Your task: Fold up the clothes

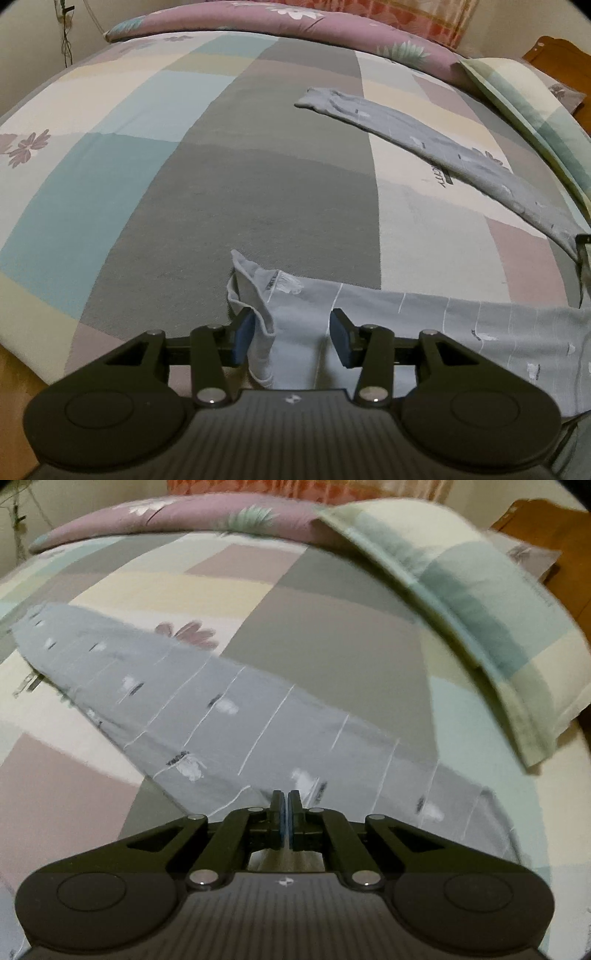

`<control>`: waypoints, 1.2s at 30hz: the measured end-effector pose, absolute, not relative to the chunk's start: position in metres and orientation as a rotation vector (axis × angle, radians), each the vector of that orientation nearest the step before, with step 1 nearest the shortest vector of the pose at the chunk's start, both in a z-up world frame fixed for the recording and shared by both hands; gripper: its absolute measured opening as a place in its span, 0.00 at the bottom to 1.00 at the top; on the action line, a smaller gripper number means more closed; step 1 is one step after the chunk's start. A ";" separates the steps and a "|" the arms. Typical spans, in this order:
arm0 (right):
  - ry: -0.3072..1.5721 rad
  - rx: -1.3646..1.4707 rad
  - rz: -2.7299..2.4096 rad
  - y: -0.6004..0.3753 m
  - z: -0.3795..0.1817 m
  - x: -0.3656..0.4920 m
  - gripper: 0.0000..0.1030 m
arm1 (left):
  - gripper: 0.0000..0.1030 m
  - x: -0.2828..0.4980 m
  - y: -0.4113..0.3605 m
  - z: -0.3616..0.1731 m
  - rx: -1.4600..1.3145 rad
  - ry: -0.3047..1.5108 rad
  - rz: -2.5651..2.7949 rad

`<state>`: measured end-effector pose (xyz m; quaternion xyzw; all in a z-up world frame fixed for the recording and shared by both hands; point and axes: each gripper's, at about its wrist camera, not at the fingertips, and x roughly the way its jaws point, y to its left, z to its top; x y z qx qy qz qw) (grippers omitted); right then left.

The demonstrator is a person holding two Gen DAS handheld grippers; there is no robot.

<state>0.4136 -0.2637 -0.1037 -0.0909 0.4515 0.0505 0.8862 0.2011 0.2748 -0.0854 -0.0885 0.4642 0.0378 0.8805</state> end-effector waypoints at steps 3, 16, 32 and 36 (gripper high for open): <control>0.918 -0.208 0.133 -0.257 -0.096 0.392 0.18 | 0.44 0.200 0.276 -0.084 -0.187 0.964 0.079; 0.971 -0.305 0.593 -0.156 -0.112 0.290 0.17 | 0.49 0.197 0.262 -0.084 -0.178 0.962 0.017; 0.903 -0.300 0.648 -0.162 -0.111 0.284 0.25 | 0.54 0.194 0.263 -0.100 -0.136 0.986 0.040; 0.868 -0.407 0.648 -0.150 -0.123 0.268 0.23 | 0.52 0.194 0.265 -0.106 -0.108 0.995 0.064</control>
